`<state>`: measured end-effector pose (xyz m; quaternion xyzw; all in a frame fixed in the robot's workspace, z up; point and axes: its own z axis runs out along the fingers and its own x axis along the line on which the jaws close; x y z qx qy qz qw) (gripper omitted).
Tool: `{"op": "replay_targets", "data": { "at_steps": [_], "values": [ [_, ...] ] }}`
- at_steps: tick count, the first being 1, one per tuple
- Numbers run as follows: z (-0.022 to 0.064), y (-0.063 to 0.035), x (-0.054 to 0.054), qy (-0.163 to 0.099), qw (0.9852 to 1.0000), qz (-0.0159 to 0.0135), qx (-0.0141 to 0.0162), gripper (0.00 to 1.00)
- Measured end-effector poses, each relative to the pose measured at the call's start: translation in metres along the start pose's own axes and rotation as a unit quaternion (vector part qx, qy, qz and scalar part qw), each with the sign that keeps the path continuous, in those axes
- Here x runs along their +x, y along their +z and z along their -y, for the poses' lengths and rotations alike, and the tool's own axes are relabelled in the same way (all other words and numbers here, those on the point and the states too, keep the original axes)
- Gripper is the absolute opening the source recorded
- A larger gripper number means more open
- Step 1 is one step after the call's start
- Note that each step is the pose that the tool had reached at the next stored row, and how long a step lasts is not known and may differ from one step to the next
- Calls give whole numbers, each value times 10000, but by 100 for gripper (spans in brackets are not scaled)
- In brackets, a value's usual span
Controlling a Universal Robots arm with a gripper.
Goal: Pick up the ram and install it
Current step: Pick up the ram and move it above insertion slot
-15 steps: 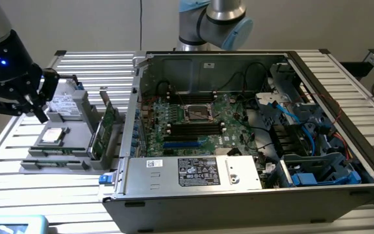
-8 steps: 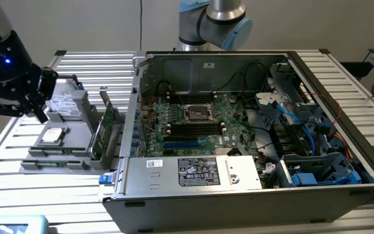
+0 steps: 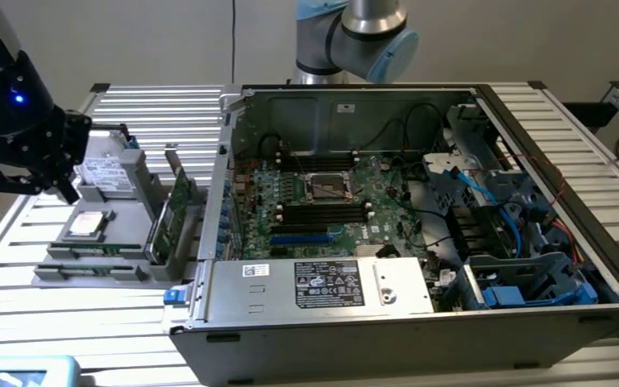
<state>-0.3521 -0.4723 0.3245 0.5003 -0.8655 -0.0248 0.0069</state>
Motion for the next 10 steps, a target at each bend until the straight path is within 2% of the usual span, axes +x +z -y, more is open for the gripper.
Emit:
{"op": "replay_targets", "data": {
  "at_steps": [5,10],
  "values": [
    [0,3,0,-452,9990,-23,-6,11],
    [0,5,0,-904,9959,-45,-11,11]
  ]
}}
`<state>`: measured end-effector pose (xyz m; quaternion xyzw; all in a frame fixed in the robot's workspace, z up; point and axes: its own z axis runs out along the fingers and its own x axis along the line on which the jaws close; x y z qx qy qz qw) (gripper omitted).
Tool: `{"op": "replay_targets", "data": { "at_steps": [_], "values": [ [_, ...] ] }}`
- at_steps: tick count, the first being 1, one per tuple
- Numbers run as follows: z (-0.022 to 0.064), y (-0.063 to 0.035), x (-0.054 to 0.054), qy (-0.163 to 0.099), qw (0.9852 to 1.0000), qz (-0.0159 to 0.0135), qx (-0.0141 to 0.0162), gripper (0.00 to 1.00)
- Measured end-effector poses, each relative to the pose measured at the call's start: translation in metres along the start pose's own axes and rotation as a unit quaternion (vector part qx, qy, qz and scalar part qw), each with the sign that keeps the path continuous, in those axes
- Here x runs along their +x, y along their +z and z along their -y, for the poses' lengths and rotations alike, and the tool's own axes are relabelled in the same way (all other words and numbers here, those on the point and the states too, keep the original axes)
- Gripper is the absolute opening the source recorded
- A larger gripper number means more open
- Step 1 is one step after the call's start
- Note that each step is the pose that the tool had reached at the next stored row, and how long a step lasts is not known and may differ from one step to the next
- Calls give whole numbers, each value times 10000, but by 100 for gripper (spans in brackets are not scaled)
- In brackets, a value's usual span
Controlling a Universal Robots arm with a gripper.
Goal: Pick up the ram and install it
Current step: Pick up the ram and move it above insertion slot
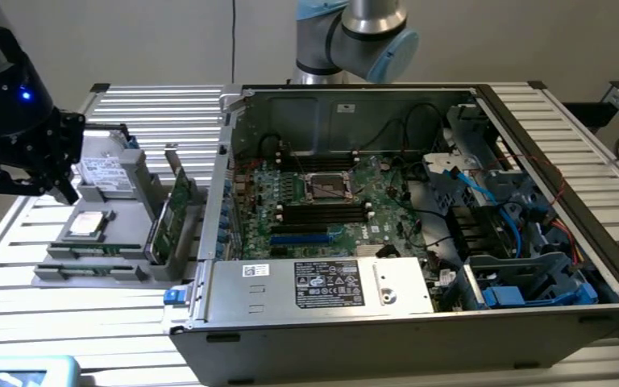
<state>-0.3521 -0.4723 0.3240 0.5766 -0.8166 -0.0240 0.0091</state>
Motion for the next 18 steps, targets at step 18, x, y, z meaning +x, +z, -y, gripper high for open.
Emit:
{"op": "replay_targets", "data": {
  "at_steps": [18],
  "values": [
    [0,4,0,-1626,9867,-78,-12,11]
  ]
}}
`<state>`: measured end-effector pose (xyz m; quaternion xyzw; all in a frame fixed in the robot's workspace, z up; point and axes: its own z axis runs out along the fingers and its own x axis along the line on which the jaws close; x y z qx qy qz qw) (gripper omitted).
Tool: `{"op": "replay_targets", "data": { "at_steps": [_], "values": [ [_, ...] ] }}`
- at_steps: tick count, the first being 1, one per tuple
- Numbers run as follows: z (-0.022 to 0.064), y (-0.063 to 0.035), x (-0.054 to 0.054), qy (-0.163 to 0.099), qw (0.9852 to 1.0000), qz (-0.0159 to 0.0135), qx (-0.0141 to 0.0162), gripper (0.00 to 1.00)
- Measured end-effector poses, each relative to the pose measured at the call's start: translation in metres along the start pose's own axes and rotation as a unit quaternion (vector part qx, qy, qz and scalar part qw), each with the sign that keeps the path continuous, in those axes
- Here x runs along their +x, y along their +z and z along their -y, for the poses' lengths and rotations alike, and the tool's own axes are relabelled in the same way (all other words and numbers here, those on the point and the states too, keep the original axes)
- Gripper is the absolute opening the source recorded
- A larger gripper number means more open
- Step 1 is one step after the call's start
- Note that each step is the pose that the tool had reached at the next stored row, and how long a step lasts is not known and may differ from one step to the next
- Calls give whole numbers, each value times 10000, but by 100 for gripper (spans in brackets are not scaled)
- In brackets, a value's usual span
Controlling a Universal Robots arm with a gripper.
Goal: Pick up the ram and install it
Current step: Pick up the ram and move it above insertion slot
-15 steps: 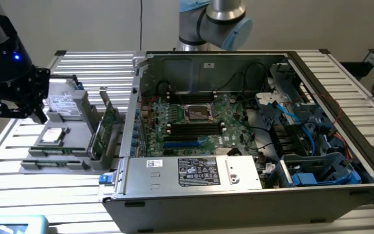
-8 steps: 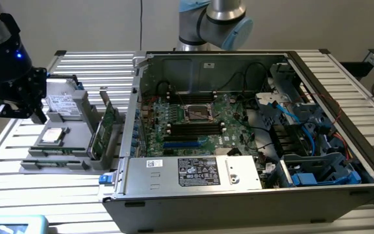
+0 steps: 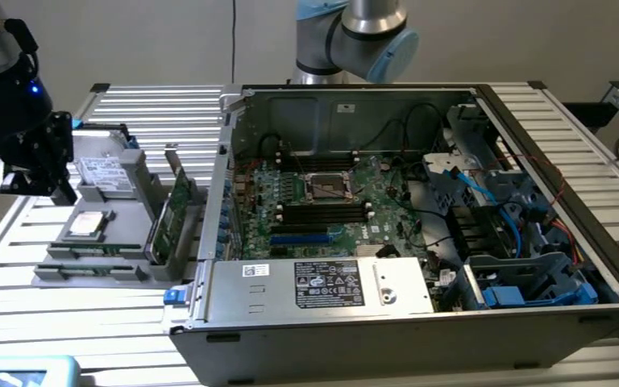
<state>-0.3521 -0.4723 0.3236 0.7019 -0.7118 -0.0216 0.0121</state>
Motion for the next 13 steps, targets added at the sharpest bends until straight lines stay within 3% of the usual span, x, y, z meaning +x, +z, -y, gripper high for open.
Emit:
{"op": "replay_targets", "data": {
  "at_steps": [5,13],
  "values": [
    [0,0,0,-301,9995,-14,2,11],
    [0,0,0,-304,9995,-15,2,11]
  ]
}}
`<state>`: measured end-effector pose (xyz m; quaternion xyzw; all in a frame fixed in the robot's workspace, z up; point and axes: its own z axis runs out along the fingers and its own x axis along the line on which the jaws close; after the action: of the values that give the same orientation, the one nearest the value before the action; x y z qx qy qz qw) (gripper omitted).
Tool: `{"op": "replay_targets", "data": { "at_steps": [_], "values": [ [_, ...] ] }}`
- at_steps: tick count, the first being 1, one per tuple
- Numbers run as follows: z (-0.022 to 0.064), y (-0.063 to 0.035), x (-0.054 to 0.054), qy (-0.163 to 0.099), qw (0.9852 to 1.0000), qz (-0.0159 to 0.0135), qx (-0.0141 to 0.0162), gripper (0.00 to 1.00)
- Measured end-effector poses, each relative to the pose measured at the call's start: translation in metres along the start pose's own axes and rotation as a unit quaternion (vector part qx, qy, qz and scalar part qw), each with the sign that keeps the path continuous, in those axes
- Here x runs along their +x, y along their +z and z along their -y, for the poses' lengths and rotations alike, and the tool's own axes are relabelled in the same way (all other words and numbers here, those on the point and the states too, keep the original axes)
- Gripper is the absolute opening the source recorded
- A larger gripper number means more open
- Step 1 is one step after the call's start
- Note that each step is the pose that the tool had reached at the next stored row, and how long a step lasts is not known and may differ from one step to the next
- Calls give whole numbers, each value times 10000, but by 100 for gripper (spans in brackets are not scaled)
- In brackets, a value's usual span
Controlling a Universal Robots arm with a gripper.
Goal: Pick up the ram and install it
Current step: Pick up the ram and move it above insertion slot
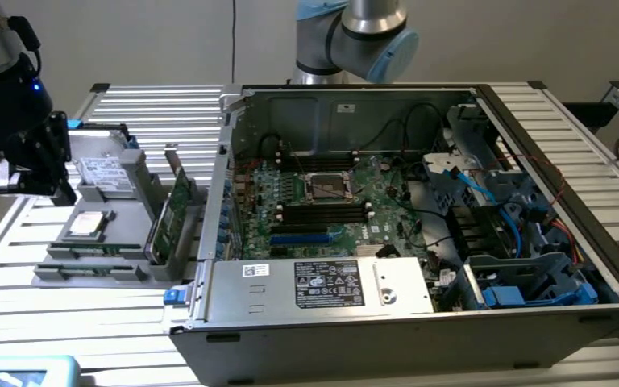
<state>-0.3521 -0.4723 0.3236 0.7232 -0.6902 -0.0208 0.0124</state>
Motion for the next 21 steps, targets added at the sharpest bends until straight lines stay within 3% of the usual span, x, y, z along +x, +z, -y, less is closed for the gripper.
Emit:
{"op": "replay_targets", "data": {
  "at_steps": [4,8,10,11,21],
  "values": [
    [-2,6,0,5,10000,0,0,17],
    [-1,21,0,66,10000,-1,2,36],
    [-1,37,0,192,9998,3,3,36],
    [0,48,0,269,9996,6,4,42],
    [-4,229,10,534,9986,18,6,42]
  ]
}}
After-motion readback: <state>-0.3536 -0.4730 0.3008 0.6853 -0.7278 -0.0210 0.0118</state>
